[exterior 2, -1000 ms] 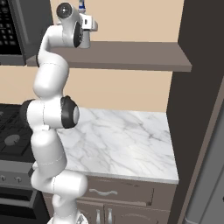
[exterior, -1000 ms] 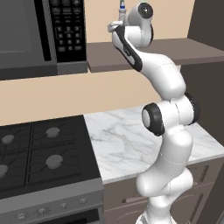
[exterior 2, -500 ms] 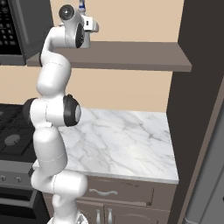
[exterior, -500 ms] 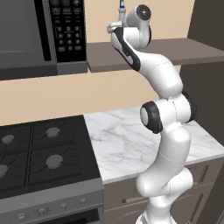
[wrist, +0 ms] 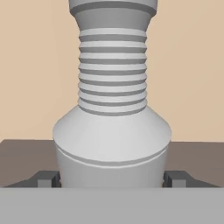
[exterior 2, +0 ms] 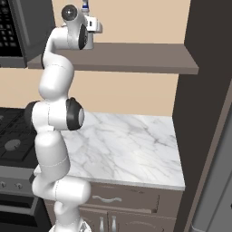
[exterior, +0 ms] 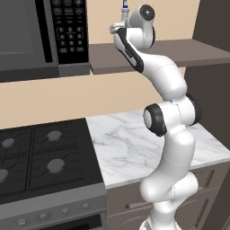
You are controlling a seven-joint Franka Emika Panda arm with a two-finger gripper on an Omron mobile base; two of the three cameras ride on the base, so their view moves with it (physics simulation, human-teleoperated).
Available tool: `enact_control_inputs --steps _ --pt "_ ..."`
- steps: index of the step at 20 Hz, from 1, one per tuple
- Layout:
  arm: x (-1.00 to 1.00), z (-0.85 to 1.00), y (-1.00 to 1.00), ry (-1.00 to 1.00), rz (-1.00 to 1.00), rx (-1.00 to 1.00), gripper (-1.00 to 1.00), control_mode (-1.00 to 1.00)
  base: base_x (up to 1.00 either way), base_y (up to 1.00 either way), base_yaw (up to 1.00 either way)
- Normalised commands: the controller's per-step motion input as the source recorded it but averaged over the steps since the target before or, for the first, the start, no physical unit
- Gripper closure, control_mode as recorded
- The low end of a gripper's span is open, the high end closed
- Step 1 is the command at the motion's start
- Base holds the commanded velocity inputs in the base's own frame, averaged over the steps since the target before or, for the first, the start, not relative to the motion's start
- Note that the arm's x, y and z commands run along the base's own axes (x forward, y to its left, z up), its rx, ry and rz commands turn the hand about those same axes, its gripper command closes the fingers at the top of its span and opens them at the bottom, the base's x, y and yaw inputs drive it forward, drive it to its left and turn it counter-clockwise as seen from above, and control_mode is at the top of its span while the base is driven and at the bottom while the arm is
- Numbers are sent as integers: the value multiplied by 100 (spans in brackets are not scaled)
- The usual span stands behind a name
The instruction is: Move the cutting board and knife to the sink. Then move spray from the shelves to the counter.
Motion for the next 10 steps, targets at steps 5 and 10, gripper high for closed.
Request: enact_control_inputs --steps 5,10 --pt "-22 -7 -3 0 4 -8 100 -100 0 0 0" --pt "-98 -14 -21 0 11 -9 100 -100 0 0 0"
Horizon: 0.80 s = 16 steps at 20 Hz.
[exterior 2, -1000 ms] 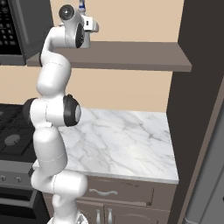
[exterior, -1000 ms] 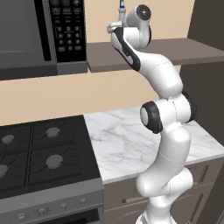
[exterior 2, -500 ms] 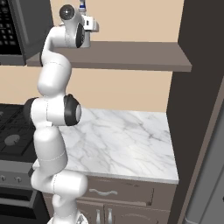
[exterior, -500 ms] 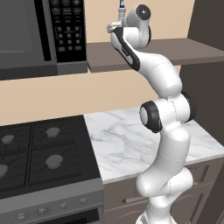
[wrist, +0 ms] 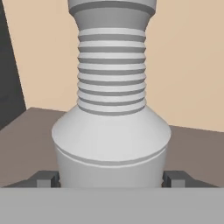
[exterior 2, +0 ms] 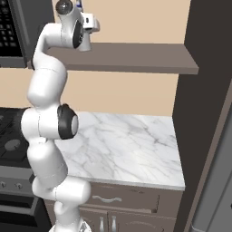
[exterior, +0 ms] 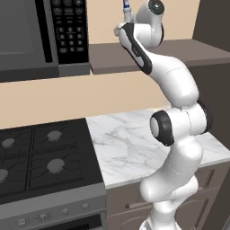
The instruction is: Move the cutting board and knife to the sink. Then move spray from the shelves to the counter.
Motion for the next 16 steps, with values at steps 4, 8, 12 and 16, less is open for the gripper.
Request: enact_control_inputs --steps 4,8,12,16 --pt "-100 -13 -26 -1 4 -5 100 -100 0 0 0" --pt "-100 0 -53 -4 8 0 100 -100 0 0 0" --pt "-100 0 -69 -17 12 0 100 -100 0 0 0" --pt "-100 0 -68 -10 11 0 100 -100 0 0 0"
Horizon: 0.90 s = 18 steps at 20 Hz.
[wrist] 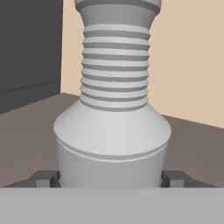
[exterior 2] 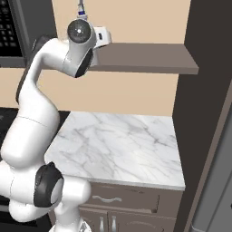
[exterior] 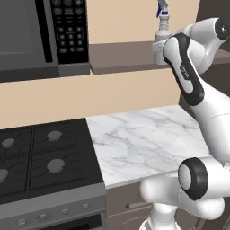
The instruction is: Move the cutting board and knife to the sink. Then move spray from the shelves to the counter.
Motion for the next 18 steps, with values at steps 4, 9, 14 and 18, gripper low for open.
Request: enact_control_inputs --steps 4,9,14,18 --pt "-100 -8 -67 0 14 0 100 -100 0 0 0" --pt "-93 -64 -55 12 19 -12 100 -100 0 0 0" --pt "-60 -99 -35 4 23 -14 100 -100 0 0 0" --pt "-38 -96 -23 2 27 -7 100 -100 0 0 0"
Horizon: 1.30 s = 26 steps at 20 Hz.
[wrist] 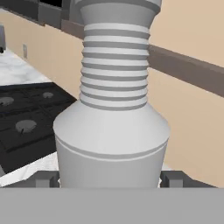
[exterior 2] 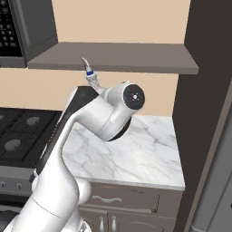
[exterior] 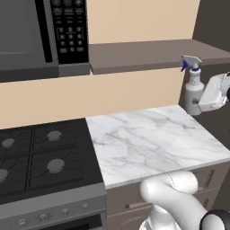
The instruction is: Move the cutting board and knife to the sink. Then move spray from the shelves to the counter.
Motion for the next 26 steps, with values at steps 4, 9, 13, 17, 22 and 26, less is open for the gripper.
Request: enact_control_inputs --steps 4,9,13,17,22,26 --pt "9 -90 -2 0 18 0 100 -100 0 0 0" --pt "82 -80 12 2 3 0 100 -100 0 0 0" --pt "84 -73 9 0 2 0 100 -100 0 0 0" --pt "65 -72 0 0 4 0 100 -100 0 0 0" --pt "57 -69 2 0 3 0 100 -100 0 0 0" --pt "35 -61 21 8 3 1 100 -100 0 0 0"
